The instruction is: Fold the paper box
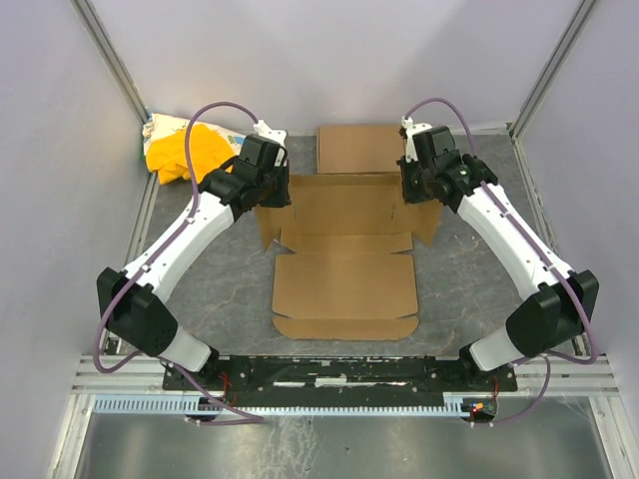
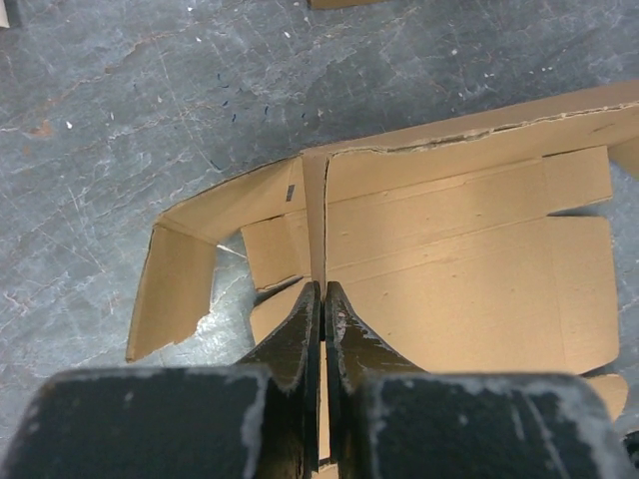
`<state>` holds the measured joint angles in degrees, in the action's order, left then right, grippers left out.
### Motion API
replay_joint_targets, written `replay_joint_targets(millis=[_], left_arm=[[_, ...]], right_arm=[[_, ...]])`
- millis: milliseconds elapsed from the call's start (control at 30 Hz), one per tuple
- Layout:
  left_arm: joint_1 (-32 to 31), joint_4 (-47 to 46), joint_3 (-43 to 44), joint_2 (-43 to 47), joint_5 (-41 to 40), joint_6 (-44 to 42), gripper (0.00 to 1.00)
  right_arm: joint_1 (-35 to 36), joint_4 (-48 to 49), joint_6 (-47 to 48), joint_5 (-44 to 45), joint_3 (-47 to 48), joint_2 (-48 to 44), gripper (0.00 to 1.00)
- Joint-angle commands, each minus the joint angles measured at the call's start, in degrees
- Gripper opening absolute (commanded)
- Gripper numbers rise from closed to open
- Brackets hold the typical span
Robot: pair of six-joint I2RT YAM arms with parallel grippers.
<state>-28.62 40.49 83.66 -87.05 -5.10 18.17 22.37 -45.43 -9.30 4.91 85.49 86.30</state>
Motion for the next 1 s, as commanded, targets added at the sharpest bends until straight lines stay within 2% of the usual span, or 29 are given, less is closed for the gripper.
replay_joint_targets(millis=[0, 233, 533, 967], left_arm=[[0.3, -1.4, -1.5, 3.1, 3.3, 3.8, 0.03], [0.3, -5.5, -5.4, 5.5, 6.8, 8.9, 0.03], [0.2, -10.6, -9.7, 7.5, 8.6, 15.5, 0.03], [0.3, -18.8, -16.9, 11.4, 8.0, 24.4, 0.03]], right_arm=[[-0.2, 3.1, -9.3, -1.8, -2.1, -1.6, 0.07], [-0.1, 8.2, -18.8, -3.6, -4.8, -3.3, 0.02], [0.0, 10.6, -24.3, -4.1, -5.4, -3.5, 0.02], [0.0, 20.0, -37.3, -1.7, -12.9, -6.5, 0.02]])
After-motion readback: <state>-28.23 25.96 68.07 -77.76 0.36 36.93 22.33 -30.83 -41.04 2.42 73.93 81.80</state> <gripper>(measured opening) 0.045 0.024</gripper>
